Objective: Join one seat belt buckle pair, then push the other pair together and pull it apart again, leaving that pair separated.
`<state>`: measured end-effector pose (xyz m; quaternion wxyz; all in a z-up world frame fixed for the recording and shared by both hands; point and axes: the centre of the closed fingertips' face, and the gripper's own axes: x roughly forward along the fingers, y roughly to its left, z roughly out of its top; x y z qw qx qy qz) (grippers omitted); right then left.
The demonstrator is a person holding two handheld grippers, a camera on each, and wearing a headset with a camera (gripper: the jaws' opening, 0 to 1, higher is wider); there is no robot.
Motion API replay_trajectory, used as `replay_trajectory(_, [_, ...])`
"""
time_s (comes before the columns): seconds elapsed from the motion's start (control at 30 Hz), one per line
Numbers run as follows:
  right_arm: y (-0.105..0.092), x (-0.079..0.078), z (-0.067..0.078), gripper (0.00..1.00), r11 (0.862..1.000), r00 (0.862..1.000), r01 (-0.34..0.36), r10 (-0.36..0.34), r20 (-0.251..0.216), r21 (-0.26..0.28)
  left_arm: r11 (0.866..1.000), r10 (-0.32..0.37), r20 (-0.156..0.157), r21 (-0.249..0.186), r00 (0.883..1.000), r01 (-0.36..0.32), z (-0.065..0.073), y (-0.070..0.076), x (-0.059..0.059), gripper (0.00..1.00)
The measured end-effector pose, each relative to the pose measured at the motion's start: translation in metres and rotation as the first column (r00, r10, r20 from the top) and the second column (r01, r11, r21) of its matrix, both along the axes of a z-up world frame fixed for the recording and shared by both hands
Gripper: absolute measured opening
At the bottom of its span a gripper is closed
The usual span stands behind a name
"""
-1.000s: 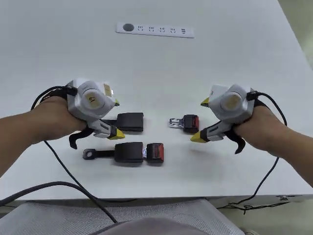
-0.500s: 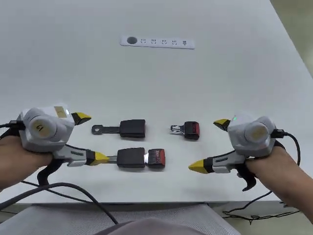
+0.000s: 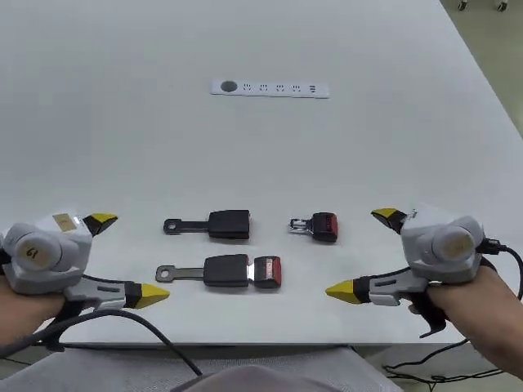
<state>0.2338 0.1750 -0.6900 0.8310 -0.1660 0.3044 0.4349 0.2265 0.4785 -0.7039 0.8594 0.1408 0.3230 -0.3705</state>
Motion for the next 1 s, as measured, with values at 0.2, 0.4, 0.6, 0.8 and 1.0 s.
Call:
replay_trajectory(0.2, [-0.003,-0.008,0.002,1.0,0.999,1.0,0.027,-0.027,-0.01,0.024,0.998,0.058,-0.004,-0.007,0.998,-0.058,0.002,0.012,-0.003,1.0])
replay_trajectory(0.4, [-0.005,-0.012,0.002,1.0,0.999,0.999,0.033,-0.033,-0.009,0.028,0.998,0.064,0.015,0.0,0.998,-0.065,0.01,0.011,-0.005,1.0])
replay_trajectory(0.6, [-0.007,-0.015,0.008,1.0,0.998,0.999,0.045,-0.045,-0.004,0.037,0.998,0.065,0.032,0.013,0.997,-0.065,0.014,0.01,-0.01,1.0])
replay_trajectory(0.8, [-0.008,-0.017,0.011,1.0,0.996,0.998,0.064,-0.064,-0.01,0.056,0.997,0.07,0.029,0.013,0.997,-0.07,0.016,0.008,-0.016,1.0])
replay_trajectory(1.0, [-0.01,-0.018,0.014,1.0,0.992,0.995,0.097,-0.095,-0.022,0.076,0.997,0.071,0.025,0.019,0.997,-0.072,0.017,0.007,-0.022,1.0])
